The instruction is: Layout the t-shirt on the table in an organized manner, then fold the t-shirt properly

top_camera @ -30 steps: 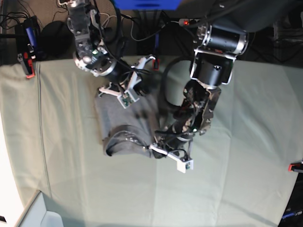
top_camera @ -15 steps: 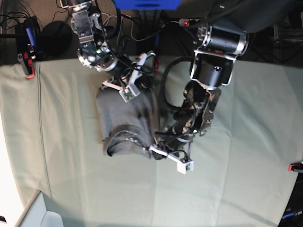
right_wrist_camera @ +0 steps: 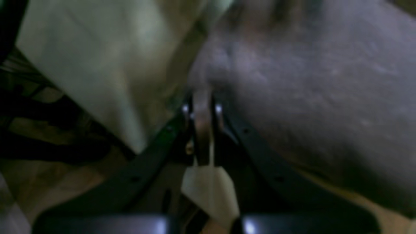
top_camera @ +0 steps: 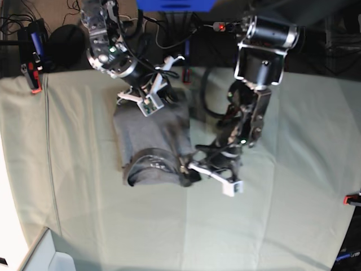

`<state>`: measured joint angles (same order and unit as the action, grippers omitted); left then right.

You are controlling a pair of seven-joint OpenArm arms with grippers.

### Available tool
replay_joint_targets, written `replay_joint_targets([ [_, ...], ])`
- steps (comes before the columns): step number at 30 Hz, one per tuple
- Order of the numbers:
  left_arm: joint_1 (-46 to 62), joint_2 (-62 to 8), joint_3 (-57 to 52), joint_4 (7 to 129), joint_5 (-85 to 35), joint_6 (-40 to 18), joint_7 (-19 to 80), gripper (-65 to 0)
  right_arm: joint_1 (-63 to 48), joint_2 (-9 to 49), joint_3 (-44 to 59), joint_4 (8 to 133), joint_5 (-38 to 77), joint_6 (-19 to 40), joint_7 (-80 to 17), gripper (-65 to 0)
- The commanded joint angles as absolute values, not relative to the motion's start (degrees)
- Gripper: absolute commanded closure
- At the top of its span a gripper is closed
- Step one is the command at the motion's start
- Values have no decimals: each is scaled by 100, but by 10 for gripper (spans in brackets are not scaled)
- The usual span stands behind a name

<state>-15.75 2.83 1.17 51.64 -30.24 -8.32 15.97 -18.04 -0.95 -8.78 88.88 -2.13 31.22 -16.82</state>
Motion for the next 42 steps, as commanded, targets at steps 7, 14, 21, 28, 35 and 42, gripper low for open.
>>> replay_joint_targets([
  [7,-479,-251,110,7064,-3327,-866,1481,-539,-2378,-127,-655,9578,-136,3187,-1543,0],
  [14,1112,-1253,-1226,8022,-4338,-892,1473,-539,-3046,-127,189,9710,-127,3204,-1543,0],
  [21,2756,-1499,-2554,8769,-4541,-919,1473,-524,-3855,-127,391,9903,-145,3213,-1543,0],
  [28,4180,-1446,-3046,9059,-4532,-910,1481,-175,-4048,-22,374,8963,-136,3530,-1464,0],
  [35,4418,-1226,-2932,8013,-3582,-919,1455,-2,-3635,40,374,7240,-145,3618,-479,0],
  [42,3160,-822,-2862,5851,-1288,-919,1429,0,-2510,136,409,4646,-154,3521,347,0],
])
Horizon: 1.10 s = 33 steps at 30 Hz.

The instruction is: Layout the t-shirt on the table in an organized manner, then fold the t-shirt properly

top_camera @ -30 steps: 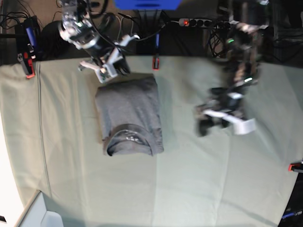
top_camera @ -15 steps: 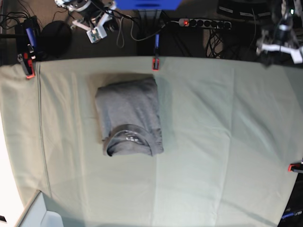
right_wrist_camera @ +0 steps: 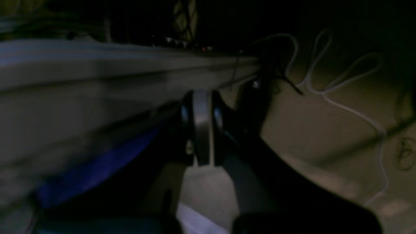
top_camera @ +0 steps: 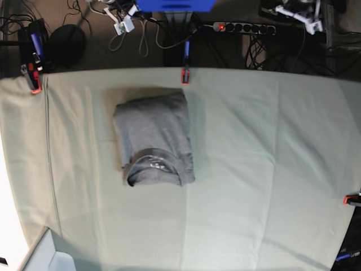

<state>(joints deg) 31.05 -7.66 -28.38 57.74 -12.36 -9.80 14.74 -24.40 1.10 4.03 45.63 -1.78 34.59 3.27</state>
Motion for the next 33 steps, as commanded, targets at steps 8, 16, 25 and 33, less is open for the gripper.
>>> replay_joint_targets([
  [8,1895,-848,-2009,2607,338,-866,-435,0,-1727,330,-374,2492,-163,1613,1648,0],
  [16,936,-804,-1086,602,514,-681,-1218,0,-1191,286,-1033,1235,-154,-1138,1974,0],
  [25,752,-778,-1095,585,497,40,-1226,0,-1147,435,-1103,954,-119,-2457,2158,0],
  [33,769,-637,-1086,585,497,40,-1226,0,-1191,391,-1095,954,-119,-2457,2176,0],
])
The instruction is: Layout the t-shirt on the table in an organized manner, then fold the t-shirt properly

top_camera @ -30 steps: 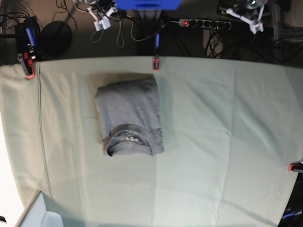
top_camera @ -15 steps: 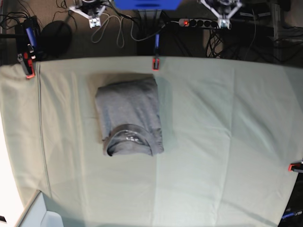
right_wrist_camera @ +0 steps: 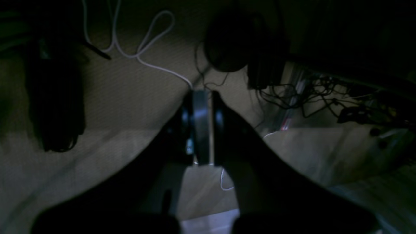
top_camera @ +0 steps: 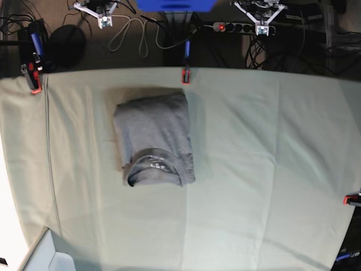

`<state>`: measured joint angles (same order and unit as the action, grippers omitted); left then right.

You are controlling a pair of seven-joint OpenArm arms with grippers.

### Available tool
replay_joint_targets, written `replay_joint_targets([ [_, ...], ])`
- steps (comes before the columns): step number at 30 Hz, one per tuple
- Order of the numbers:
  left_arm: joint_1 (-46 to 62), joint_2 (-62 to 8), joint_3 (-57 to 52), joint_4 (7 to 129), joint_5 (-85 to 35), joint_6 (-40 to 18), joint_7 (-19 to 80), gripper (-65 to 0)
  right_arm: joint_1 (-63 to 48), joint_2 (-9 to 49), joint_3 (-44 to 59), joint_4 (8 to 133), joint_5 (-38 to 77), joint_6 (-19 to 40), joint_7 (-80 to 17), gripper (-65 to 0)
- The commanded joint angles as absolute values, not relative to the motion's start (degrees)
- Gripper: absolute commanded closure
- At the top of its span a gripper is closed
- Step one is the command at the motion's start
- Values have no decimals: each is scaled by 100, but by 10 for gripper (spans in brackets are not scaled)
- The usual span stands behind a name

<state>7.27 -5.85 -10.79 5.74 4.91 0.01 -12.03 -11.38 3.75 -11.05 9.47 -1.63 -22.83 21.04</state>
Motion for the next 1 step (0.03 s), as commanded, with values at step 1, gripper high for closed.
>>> replay_joint_targets([
  [1,769,-602,-1095,585,497,40,-1226,0,-1174,338,-1095,954,-119,-2457,2149,0],
])
